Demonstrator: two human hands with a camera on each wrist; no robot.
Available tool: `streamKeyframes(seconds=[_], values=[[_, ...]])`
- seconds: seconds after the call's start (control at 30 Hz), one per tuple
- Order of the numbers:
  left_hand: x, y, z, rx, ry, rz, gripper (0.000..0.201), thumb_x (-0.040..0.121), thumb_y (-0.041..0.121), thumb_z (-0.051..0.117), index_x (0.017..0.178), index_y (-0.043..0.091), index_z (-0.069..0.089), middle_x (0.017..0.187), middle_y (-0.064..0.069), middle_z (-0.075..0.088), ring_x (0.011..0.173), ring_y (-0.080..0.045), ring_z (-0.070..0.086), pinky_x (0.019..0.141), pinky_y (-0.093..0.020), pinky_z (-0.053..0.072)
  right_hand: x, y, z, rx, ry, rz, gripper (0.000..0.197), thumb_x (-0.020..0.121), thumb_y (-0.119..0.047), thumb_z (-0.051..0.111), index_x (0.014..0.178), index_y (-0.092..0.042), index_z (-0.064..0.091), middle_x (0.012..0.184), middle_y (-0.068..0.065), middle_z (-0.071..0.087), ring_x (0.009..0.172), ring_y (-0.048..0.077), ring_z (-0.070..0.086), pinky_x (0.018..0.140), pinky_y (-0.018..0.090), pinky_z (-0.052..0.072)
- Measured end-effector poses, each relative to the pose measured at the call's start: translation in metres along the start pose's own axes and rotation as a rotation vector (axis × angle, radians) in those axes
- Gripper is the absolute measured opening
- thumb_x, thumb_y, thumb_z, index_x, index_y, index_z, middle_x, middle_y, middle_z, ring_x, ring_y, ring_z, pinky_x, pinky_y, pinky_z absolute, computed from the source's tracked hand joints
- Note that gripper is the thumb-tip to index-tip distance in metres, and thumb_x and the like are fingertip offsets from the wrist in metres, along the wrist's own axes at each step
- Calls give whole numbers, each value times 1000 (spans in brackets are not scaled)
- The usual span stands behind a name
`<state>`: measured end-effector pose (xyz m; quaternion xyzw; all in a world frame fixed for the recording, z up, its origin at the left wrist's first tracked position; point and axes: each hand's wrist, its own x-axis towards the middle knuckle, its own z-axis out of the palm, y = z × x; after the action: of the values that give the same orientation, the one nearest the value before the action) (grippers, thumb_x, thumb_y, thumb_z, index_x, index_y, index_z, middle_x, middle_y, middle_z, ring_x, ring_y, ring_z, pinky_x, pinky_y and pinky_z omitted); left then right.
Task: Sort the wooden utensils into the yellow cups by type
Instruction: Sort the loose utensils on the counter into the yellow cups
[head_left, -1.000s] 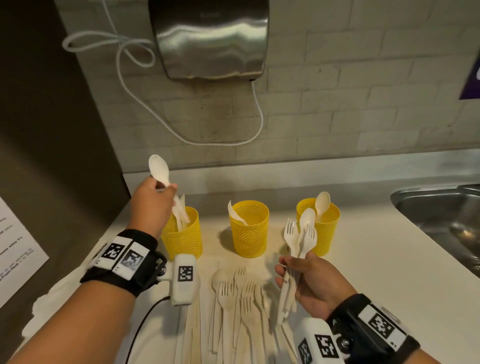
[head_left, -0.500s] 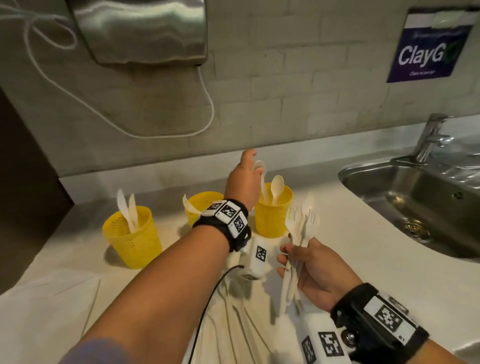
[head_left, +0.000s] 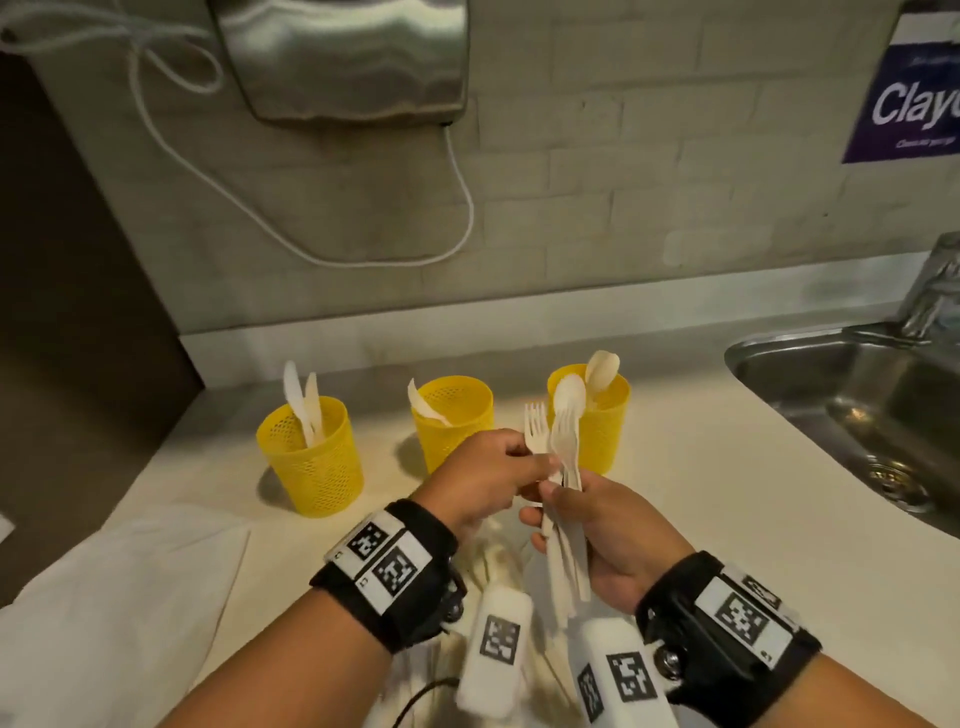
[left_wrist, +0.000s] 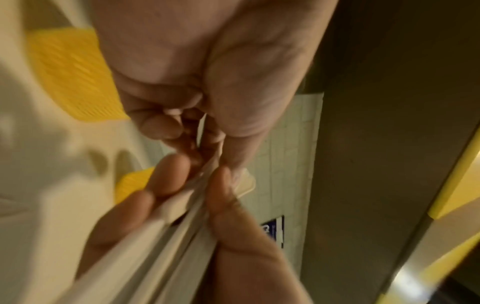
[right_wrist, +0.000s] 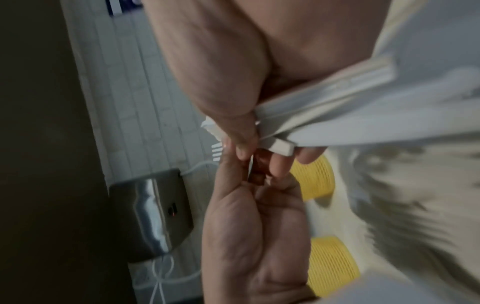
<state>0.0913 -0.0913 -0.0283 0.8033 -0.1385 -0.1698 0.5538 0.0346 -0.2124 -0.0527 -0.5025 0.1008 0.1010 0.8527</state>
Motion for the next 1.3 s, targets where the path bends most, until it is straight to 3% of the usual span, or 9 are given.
streamKeyframes(seconds=[0.1, 0.37, 0.5, 0.77, 0.93, 1.03, 1.13, 1.23, 1.3], values=[[-9, -13, -16, -90, 100, 8, 14, 88, 18, 62, 81, 6, 62, 69, -6, 57, 51, -8, 50, 47, -17, 37, 7, 8, 18, -3, -70, 47, 20, 94, -11, 51, 108, -14, 65, 86, 7, 69, 72, 18, 64, 56, 29, 53], [-27, -19, -48, -91, 321, -34, 7, 88, 15, 57, 85, 21, 61, 76, -3, 65, 64, -13, 57, 59, -24, 44, 15, 23, 45, -16, -130, 122, 16, 96, -17, 49, 106, -14, 62, 76, 4, 66, 65, 19, 62, 55, 31, 49], [-25, -20, -53, -8, 416, -16, 10, 85, 22, 58, 76, 20, 59, 81, -7, 69, 78, -23, 64, 76, -39, 52, 15, 22, 47, 31, -117, 151, 15, 97, -20, 46, 103, -12, 57, 75, 8, 62, 59, 19, 57, 53, 31, 44], [-23, 9, -82, -373, 572, 133, 17, 92, 4, 52, 78, 13, 54, 66, -6, 57, 50, -8, 52, 48, -17, 47, 17, 20, 37, 145, 6, 165, 8, 97, -8, 42, 100, -10, 49, 68, 11, 54, 57, 22, 53, 53, 33, 41], [6, 29, -115, -212, 884, 342, 15, 91, 13, 55, 81, 23, 54, 73, 0, 62, 58, -10, 58, 58, -24, 50, 9, 14, 33, 153, 29, 149, 12, 97, -4, 40, 93, -8, 51, 62, 12, 55, 53, 23, 51, 47, 31, 48], [29, 16, -109, 90, 777, 227, 12, 88, 18, 57, 77, 22, 57, 68, -2, 65, 65, -23, 63, 69, -35, 54, 5, 12, 32, 143, 7, 132, 14, 97, -4, 41, 89, -8, 52, 65, 12, 54, 52, 22, 52, 46, 30, 50], [37, 3, -92, 301, 584, 64, 13, 87, 20, 60, 96, 12, 66, 89, -11, 70, 87, -31, 67, 80, -37, 53, 4, 10, 29, 126, -14, 103, 14, 96, -3, 42, 88, -7, 53, 68, 11, 56, 55, 21, 53, 50, 33, 48], [21, 1, -80, 311, 618, 54, 40, 89, 24, 60, 127, 11, 53, 121, -7, 61, 109, -25, 59, 88, -31, 44, 6, 11, 25, 116, -28, 68, 11, 95, -2, 44, 95, -7, 54, 76, 11, 59, 58, 19, 57, 53, 32, 48], [5, 0, -70, 222, 596, 80, 45, 90, 29, 59, 131, 19, 46, 117, -2, 61, 99, -19, 60, 80, -30, 46, 8, 11, 24, 102, -39, 47, 13, 95, -2, 44, 102, -7, 54, 80, 10, 62, 60, 18, 59, 54, 32, 49]])
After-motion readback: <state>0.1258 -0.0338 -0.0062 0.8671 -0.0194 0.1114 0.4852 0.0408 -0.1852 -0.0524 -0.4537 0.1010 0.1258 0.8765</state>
